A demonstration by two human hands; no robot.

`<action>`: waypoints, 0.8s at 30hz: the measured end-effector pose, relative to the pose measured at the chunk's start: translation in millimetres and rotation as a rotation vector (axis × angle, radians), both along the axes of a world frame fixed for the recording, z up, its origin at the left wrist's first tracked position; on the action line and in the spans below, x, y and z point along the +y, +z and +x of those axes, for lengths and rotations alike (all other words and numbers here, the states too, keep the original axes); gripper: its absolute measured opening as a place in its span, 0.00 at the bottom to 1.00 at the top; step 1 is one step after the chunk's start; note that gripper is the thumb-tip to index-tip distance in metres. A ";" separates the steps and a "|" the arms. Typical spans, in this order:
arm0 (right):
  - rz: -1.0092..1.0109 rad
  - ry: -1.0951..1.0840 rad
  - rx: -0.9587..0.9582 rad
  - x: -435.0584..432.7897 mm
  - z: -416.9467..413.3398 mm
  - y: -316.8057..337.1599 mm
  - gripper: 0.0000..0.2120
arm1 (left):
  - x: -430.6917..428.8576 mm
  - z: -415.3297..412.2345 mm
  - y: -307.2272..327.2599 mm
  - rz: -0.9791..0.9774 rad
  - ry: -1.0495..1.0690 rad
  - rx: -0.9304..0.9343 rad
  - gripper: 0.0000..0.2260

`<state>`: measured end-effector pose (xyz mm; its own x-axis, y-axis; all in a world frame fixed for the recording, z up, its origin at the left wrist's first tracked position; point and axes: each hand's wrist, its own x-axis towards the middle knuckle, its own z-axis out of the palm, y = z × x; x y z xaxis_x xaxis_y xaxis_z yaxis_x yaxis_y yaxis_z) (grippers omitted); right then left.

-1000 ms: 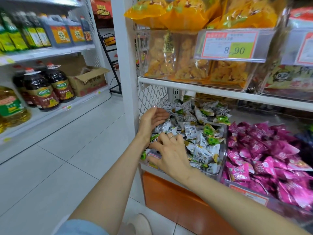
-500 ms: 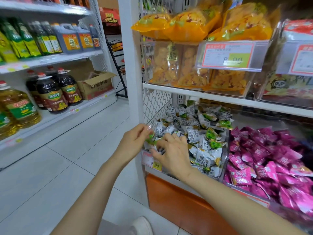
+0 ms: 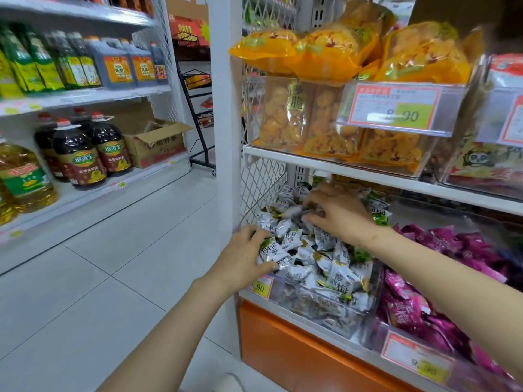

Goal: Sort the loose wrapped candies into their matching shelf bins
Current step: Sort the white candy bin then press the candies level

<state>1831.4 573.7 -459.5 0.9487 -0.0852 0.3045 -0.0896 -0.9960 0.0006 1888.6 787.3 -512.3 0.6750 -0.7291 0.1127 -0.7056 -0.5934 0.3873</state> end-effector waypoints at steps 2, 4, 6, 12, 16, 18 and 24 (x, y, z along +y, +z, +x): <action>0.018 0.074 -0.010 -1.7 -6.9 -0.1 0.14 | -4.3 3.2 -2.6 0.033 0.007 -0.008 0.29; 0.067 0.101 -0.029 -10.2 -16.5 -1.6 0.12 | -8.2 5.6 -2.3 0.034 0.006 -0.029 0.26; 0.114 0.135 -0.104 -22.3 -29.1 -4.3 0.10 | -11.2 7.4 -1.0 -0.010 0.028 -0.080 0.20; 0.143 0.008 -0.273 -51.2 -83.2 -17.0 0.17 | -24.4 6.3 16.1 -0.005 0.087 -0.188 0.14; 0.206 -0.060 -0.188 -59.9 -114.0 -22.6 0.20 | -43.2 -0.5 29.9 -0.077 0.105 -0.336 0.16; 0.239 -0.098 -0.167 -66.6 -124.8 -23.9 0.21 | -59.4 -4.6 30.7 -0.144 0.028 -0.313 0.16; 0.427 -0.213 -0.182 -67.1 -131.6 -24.3 0.22 | -108.1 -31.0 33.6 -0.156 -0.298 -0.249 0.26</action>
<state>1699.7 506.6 -483.9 0.8316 -0.4238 0.3589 -0.2518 -0.8637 -0.4366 1857.6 679.2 -478.7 0.3754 -0.8495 0.3707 -0.9210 -0.2970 0.2522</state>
